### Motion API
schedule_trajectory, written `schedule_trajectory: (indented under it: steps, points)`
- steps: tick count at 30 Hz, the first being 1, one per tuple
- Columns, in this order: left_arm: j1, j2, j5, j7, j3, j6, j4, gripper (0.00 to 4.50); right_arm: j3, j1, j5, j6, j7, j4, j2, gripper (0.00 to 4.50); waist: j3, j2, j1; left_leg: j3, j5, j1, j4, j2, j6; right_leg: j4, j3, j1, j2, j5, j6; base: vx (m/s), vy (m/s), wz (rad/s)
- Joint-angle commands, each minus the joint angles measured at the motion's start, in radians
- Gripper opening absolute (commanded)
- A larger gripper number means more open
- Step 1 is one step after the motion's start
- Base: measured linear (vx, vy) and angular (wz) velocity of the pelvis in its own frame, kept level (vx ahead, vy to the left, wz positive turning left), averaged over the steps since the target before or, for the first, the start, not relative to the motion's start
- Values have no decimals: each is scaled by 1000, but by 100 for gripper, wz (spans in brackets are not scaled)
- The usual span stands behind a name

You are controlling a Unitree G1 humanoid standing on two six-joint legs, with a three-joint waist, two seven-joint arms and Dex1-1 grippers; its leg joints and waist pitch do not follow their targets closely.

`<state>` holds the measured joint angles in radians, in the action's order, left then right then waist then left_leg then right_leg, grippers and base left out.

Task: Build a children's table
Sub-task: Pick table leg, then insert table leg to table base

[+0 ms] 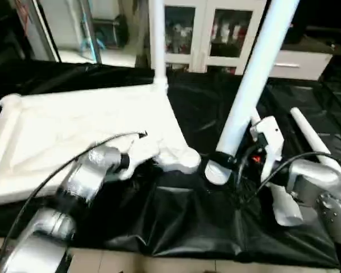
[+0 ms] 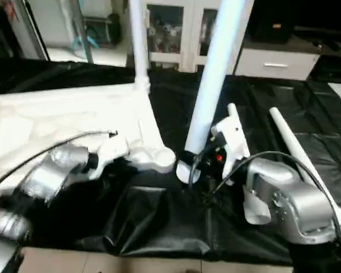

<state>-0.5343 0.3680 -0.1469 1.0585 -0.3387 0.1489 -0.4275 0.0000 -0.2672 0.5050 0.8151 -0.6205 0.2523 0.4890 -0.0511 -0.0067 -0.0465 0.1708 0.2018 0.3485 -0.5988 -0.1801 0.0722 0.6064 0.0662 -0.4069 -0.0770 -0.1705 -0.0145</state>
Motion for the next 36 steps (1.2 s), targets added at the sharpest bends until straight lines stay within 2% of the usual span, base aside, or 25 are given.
schedule_trajectory:
  steps: [1, 2, 3, 4, 5, 7, 9, 15, 18, 22, 23, 27, 28, 30, 33, 36]
  points:
    - [47, -15, 31, 4, -45, 36, 65, 3, -13, -19, -6, -17, 18, -6, -3, 188, 61, -17, -10, -11, 167, 0, 73, -47, -38, -86, -49, 38, -66, -366, -134, 0, 0, 0]
    - [47, -15, 31, 4, -45, 36, 65, 1, -13, -19, -6, -17, 18, -6, -3, 188, 61, -15, -15, -9, 146, 1, 73, -48, -44, -79, -50, 40, -64, -302, -153, 0, 0, 0]
    - [71, -17, 25, 6, -56, 47, 117, 1, -12, -20, -2, -18, 16, -9, -5, 188, 61, -15, -19, -8, 138, 0, 72, -47, -46, -76, -51, 41, -64, -280, -160, 0, 0, 0]
    - [80, -17, 20, 13, -65, 38, 130, 0, -9, -20, -1, -20, 11, -8, -3, 188, 62, -15, -20, -9, 121, 5, 72, -48, -49, -70, -51, 46, -66, -242, -173, 0, 0, 0]
    - [88, -16, 16, 17, -68, 35, 141, 0, -7, -19, 0, -20, 8, -7, -3, 188, 63, -13, -21, -8, 113, 6, 71, -46, -51, -68, -51, 49, -66, -218, -178, 0, 0, 0]
    - [99, -17, 10, 18, -71, 44, 156, 0, -5, -19, 0, -21, 4, -7, -1, 188, 64, -15, -22, -7, 103, 6, 70, -43, -56, -67, -52, 51, -65, -197, -183, 0, 0, 0]
    - [107, -17, 6, 21, -77, 53, 164, 0, -3, -20, -1, -23, -1, -9, -1, 188, 62, -14, -23, -7, 107, 6, 70, -43, -55, -68, -52, 53, -67, -207, -183, 0, 0, 0]
    - [110, -14, 1, 27, -98, 85, 179, 0, 1, -39, -9, -45, -9, -30, -14, 188, 58, -15, -19, -9, 153, 4, 74, -43, -36, -80, -51, 50, -67, -312, -151, 0, 0, 0]
    - [102, -25, 15, 33, -89, 120, 186, 0, 1, -61, -4, -73, -15, -64, -44, 188, 59, -12, -17, -8, 159, 5, 73, -41, -32, -81, -51, 49, -66, -318, -149, 0, 0, 0]
    - [94, -35, 26, 38, -88, 148, 192, 0, 26, -85, -14, -105, -30, -119, -74, 188, 60, -11, -15, -9, 151, 3, 73, -43, -32, -78, -52, 48, -67, -292, -164, 0, 0, 0]
    - [90, -36, 20, 33, -93, 136, 187, 0, 48, -95, -21, -113, -44, -146, -82, 188, 62, -20, -14, -8, 137, 6, 72, -42, -39, -74, -50, 51, -66, -271, -172, 0, 0, 0]
    - [87, -33, 11, 31, -103, 127, 184, 0, 78, -101, -34, -122, -68, -174, -80, 188, 62, -19, -18, -7, 121, 6, 70, -42, -50, -72, -51, 51, -67, -258, -172, 0, 0, 0]
    - [89, -30, 11, 33, -104, 127, 188, 0, 87, -102, -41, -125, -75, -185, -77, 188, 62, -26, -17, -6, 120, 6, 71, -43, -52, -73, -51, 51, -67, -259, -171, 0, 0, 0]
    - [92, -23, 10, 40, -106, 127, 195, 0, 98, -104, -52, -130, -93, -206, -65, 188, 61, -31, -19, -7, 120, 7, 72, -43, -54, -73, -50, 51, -69, -281, -163, 0, 0, 0]
    - [96, -15, 8, 44, -102, 135, 205, 0, 100, -103, -57, -132, -112, -215, -49, 188, 60, -29, -19, -8, 127, 7, 72, -44, -52, -75, -50, 50, -70, -299, -153, 0, 0, 0]
    - [98, -13, 7, 45, -101, 138, 207, 0, 104, -107, -65, -148, -125, -232, -39, 188, 60, -35, -17, -8, 134, 8, 72, -43, -49, -76, -50, 50, -70, -308, -150, 0, 0, 0]
